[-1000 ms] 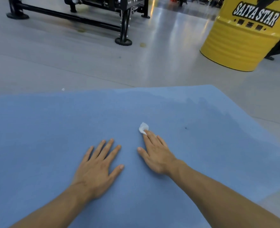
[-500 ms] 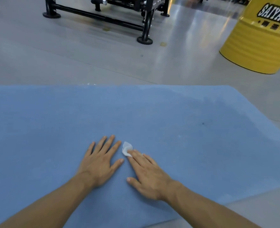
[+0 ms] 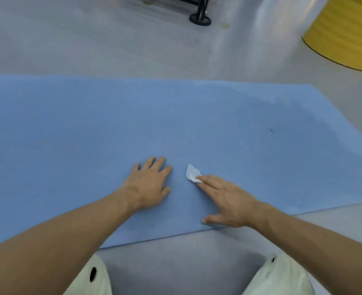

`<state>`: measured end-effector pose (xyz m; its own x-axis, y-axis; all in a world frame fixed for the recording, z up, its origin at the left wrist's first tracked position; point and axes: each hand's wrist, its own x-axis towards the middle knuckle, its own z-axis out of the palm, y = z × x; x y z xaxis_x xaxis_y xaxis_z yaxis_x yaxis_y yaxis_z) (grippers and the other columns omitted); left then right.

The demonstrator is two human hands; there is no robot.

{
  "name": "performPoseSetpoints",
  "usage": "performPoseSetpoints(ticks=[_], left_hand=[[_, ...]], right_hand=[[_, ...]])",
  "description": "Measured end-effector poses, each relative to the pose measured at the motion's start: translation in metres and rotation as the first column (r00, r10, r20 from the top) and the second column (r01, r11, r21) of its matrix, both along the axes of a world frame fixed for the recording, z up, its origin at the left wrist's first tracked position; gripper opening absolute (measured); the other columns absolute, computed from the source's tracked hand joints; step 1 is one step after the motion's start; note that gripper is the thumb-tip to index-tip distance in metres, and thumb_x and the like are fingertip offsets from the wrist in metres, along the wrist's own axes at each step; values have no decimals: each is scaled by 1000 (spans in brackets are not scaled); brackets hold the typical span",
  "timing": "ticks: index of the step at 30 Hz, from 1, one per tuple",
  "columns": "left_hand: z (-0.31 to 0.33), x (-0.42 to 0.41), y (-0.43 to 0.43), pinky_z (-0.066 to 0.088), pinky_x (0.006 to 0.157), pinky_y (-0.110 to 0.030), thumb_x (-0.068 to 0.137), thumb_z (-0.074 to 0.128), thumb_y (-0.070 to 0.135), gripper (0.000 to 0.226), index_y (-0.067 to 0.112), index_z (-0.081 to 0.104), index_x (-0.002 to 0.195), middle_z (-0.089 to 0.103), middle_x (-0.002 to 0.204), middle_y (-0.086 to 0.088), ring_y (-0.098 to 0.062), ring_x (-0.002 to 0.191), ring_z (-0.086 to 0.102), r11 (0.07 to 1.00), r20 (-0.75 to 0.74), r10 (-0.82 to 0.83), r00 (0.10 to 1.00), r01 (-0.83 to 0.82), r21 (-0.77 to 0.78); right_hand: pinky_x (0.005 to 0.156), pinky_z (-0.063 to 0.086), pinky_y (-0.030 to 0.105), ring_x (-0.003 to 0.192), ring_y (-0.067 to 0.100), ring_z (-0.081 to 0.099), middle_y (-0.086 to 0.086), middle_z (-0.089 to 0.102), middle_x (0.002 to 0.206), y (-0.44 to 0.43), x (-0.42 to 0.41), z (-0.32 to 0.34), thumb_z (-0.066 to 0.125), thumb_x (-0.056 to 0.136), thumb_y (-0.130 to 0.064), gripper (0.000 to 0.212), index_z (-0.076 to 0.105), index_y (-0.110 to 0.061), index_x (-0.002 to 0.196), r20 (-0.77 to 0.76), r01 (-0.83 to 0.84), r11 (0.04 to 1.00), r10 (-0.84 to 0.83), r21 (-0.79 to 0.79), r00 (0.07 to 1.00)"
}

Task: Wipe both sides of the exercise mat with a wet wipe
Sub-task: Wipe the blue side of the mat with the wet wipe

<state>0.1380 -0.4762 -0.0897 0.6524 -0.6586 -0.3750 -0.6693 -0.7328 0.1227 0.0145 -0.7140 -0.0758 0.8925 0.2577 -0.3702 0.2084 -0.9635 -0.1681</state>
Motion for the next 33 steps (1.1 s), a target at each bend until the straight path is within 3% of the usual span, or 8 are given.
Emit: performPoseSetpoints(ticks=[4, 8, 11, 15, 18, 21, 26, 33], left_hand=[[9, -35, 5, 12, 125, -54, 94, 45, 69, 86, 28, 11, 162, -8, 171, -1, -25, 157, -5, 985, -43, -166, 985, 167, 40], [11, -54, 12, 11, 125, -54, 87, 41, 82, 102, 27, 2, 163, -14, 170, 1, -25, 157, -9, 954, -36, -277, 960, 280, 106], [7, -57, 17, 11, 125, -54, 89, 35, 81, 100, 26, -5, 163, -18, 170, 0, -26, 157, -11, 932, -1, -333, 943, 330, 152], [8, -58, 18, 13, 124, -54, 90, 26, 83, 97, 28, -9, 162, -19, 170, -2, -28, 157, -11, 914, 11, -372, 928, 364, 180], [11, -61, 16, 13, 124, -54, 88, 29, 84, 102, 26, -10, 162, -20, 169, -1, -29, 157, -11, 914, 3, -364, 931, 357, 192], [13, -64, 14, 18, 123, -54, 95, 36, 67, 92, 25, -10, 162, -18, 170, -3, -31, 157, -7, 915, 12, -360, 933, 350, 200], [20, -73, 8, 34, 116, -52, 104, 29, 20, 73, 19, -17, 161, -21, 169, -8, -36, 157, -2, 888, 54, -377, 925, 344, 304], [22, -78, 7, 42, 109, -50, 106, 18, 13, 65, 15, -19, 160, -19, 168, -14, -39, 156, 1, 850, 83, -415, 906, 354, 391]], right_hand=[[123, 19, 33, 153, 14, 5, -6, 8, 167, 7, -15, 5, 68, 72, -77, 123, 7, -19, 162, -19, -36, 997, 35, -70, 999], [113, 35, 32, 149, 16, 20, -6, 20, 164, 6, -22, 13, 62, 80, -73, 105, 23, -17, 159, -6, -33, 994, 32, -105, 999], [78, 57, 39, 129, 23, 50, 1, 48, 145, 12, -28, 11, 51, 84, -59, 69, 54, -12, 135, 50, -141, 973, 153, -184, 987], [45, 47, 33, 95, 23, 63, 4, 63, 114, 26, -34, -1, 41, 72, -36, 49, 65, -12, 108, 120, -177, 933, 224, -312, 967], [58, 56, 38, 122, 27, 57, 9, 53, 141, 32, -30, 0, 45, 78, -28, 62, 54, -6, 136, 116, -71, 942, 114, -327, 987], [77, 53, 39, 142, 29, 34, 10, 20, 162, 28, -30, 6, 44, 94, -17, 70, 18, -4, 157, 106, 27, 914, 18, -405, 994], [79, 51, 39, 136, 35, 39, 22, 7, 164, 19, -33, 11, 39, 101, -12, 69, 3, 2, 158, 35, 127, 828, -129, -546, 991], [83, 53, 40, 144, 39, 28, 21, -2, 164, 27, -38, 6, 50, 99, -14, 80, -2, 5, 157, -11, 182, 837, -219, -516, 976]])
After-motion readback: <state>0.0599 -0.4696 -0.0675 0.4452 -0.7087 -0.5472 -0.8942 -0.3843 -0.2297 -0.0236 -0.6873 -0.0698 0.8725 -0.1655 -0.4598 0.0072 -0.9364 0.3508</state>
